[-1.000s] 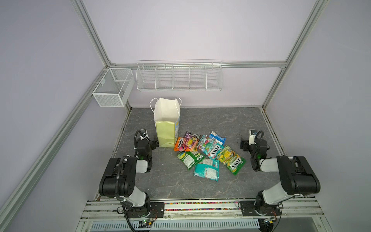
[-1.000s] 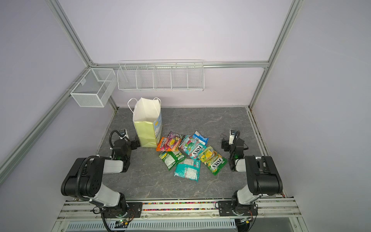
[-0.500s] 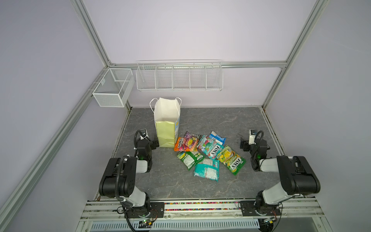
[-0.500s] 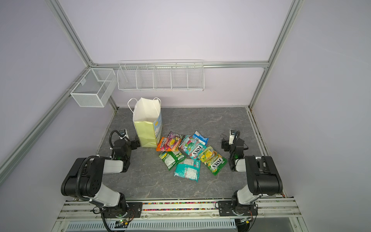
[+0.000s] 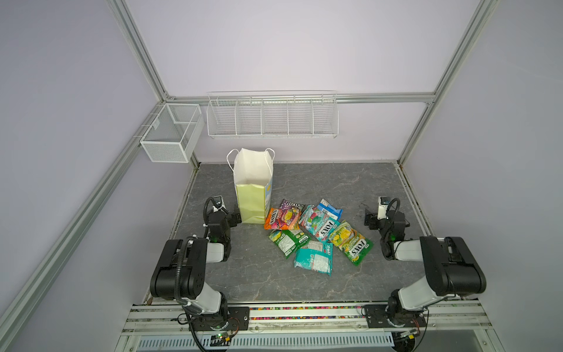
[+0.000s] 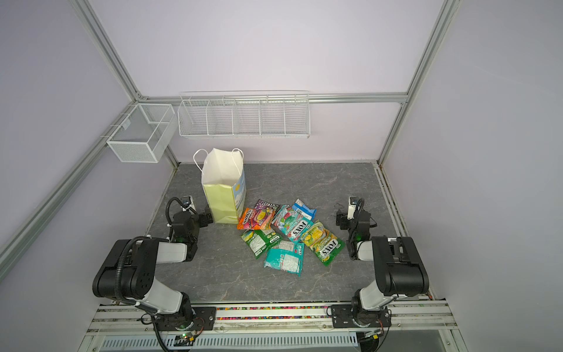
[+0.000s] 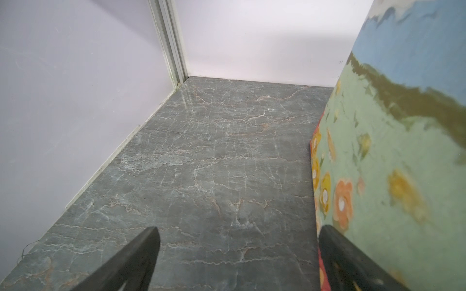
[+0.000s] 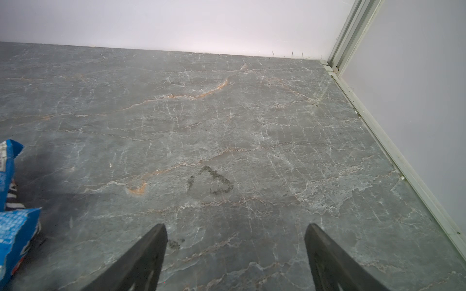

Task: Place the snacks into the paper bag
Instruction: Pick up the paper bag from the top-left of the table.

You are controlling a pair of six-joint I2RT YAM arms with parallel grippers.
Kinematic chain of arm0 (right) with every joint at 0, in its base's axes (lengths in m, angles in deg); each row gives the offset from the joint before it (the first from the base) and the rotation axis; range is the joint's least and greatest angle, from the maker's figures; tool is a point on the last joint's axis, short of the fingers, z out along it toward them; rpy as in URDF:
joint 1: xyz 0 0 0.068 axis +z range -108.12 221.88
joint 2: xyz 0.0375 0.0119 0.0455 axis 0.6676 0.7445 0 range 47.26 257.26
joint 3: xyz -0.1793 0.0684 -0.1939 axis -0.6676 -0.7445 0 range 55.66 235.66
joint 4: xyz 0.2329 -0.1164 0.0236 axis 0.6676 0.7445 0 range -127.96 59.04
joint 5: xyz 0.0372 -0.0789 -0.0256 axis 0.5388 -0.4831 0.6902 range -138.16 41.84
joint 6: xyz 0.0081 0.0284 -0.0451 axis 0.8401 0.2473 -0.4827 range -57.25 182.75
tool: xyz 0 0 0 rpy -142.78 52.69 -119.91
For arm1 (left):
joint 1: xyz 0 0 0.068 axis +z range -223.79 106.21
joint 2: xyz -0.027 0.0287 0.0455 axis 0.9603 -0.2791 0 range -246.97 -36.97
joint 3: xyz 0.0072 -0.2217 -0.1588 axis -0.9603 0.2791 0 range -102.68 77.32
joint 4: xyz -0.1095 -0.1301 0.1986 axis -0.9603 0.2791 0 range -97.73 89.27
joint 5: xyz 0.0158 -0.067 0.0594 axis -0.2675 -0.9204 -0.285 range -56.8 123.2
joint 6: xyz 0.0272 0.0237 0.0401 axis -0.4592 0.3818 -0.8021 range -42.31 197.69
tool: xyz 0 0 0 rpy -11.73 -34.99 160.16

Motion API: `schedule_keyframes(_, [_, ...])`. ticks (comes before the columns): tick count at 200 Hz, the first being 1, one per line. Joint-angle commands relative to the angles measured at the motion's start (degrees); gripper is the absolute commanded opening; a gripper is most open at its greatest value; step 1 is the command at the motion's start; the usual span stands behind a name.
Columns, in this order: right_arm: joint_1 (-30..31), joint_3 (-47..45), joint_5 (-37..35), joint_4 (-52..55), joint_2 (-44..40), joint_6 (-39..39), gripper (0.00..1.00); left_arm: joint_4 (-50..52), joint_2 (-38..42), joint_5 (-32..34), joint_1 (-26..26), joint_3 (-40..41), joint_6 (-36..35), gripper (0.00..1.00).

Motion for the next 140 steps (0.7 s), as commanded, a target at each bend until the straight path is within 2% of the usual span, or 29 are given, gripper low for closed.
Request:
schedule_keyframes(1, [0.3,0.4,-0.6,-0.7,-1.2,0.1,0.88,-1.7,1.6,2.4,0.1,0.0,1.0,0.99])
schedule_keyframes(18, [0.3,0.4,-0.6,-0.7,-1.3,0.1,0.88,1.6,5.2,5.2,0.1,-0.3,2.0,0.99])
schedule_keyframes(46, [0.3,0.3,-0.5,-0.8,-1.3,0.1,0.88,15.8,14.5,10.0,0.1,-3.8,4.2,0.99])
schedule_keyframes(67, [0.3,0.1,-0.4,-1.0,-1.4,0.0,0.88,25.3,20.5,10.5,0.0,-6.7,4.3,0.99])
schedule_keyframes(87, [0.4,1.3,1.0,1.6,-3.1,-0.5,0.88,35.1,25.0,11.7,-0.1,-10.7,7.9,0.99])
schedule_keyframes(99, [0.6,4.1,1.7,10.0,-6.6,-0.9,0.88,42.4,27.6,12.8,-0.2,-14.1,9.6,0.99])
schedule_keyframes(112, [1.1,11.4,-0.1,27.4,-10.5,1.2,0.88,51.2,30.4,15.5,-0.2,-18.2,12.8,0.99])
schedule_keyframes(121, [1.2,15.1,0.2,34.4,-12.0,2.4,0.88,57.2,32.1,17.3,-0.2,-20.9,16.1,0.99])
schedule_keyframes(140, [3.5,18.8,2.4,40.7,-17.6,0.7,0.88,65.2,34.5,12.2,-0.5,-24.9,16.2,0.99])
